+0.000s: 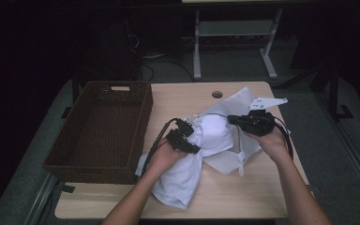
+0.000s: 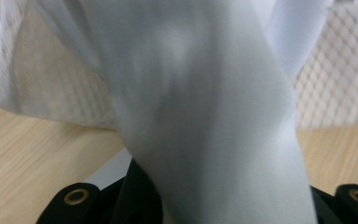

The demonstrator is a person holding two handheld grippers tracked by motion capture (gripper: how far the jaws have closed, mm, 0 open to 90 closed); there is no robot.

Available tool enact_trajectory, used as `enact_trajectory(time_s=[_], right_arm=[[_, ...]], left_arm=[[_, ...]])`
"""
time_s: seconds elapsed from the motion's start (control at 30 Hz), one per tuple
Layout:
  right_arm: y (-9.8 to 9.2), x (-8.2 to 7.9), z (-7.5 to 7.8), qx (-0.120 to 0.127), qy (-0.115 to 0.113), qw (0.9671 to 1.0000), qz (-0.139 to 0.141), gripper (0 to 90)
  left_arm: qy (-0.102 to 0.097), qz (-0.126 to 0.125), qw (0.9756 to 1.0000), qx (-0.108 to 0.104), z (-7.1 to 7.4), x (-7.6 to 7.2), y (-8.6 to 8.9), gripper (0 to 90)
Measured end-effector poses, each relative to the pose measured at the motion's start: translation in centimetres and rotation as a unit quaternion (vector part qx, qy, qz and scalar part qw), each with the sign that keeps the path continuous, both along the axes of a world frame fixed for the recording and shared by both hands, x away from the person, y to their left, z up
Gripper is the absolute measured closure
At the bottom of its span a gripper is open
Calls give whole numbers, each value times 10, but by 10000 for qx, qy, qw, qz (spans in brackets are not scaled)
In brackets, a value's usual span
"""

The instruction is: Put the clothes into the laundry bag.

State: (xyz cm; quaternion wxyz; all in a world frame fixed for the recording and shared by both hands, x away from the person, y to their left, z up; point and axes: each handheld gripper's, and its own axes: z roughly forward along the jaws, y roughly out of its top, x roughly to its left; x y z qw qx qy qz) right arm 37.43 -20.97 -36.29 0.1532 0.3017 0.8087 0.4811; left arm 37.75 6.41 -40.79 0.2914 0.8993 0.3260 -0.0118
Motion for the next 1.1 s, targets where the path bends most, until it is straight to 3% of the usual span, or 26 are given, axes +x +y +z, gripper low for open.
enact_trajectory(time_s=[0.13, 0.27, 0.4, 0.43, 0.57, 0.73, 0.87, 0.97, 1.1], right_arm=[[6, -1, -1, 5, 13, 10000, 52, 886], [14, -3, 0, 15, -40, 9999, 118, 886], [15, -4, 3, 117, -97, 9998, 122, 886], [15, -6, 6, 161, -138, 9997, 141, 885], [18, -10, 11, 262, -167, 9992, 237, 885], [21, -13, 14, 242, -219, 9990, 303, 885], [22, -12, 12, 243, -161, 9991, 310, 885], [23, -13, 14, 297, -191, 9988, 327, 885], [29, -15, 15, 311, -190, 9986, 385, 885]], left_arm=[[18, 16, 10000, -18, -1, 0, 0, 738], [-81, -232, 9997, 3, 7, -10, -13, 738], [-137, -328, 9994, 22, 12, -15, -21, 738], [-194, -363, 9991, 107, 13, -16, -27, 738], [-214, -384, 9990, 122, 8, -14, -36, 738], [-166, -247, 9996, 31, 2, -8, -34, 738], [-314, -100, 9991, -267, 18, -9, -26, 739], [-447, 129, 9987, -219, 25, -3, -18, 739], [-372, 315, 9985, -254, 19, 4, -15, 739]])
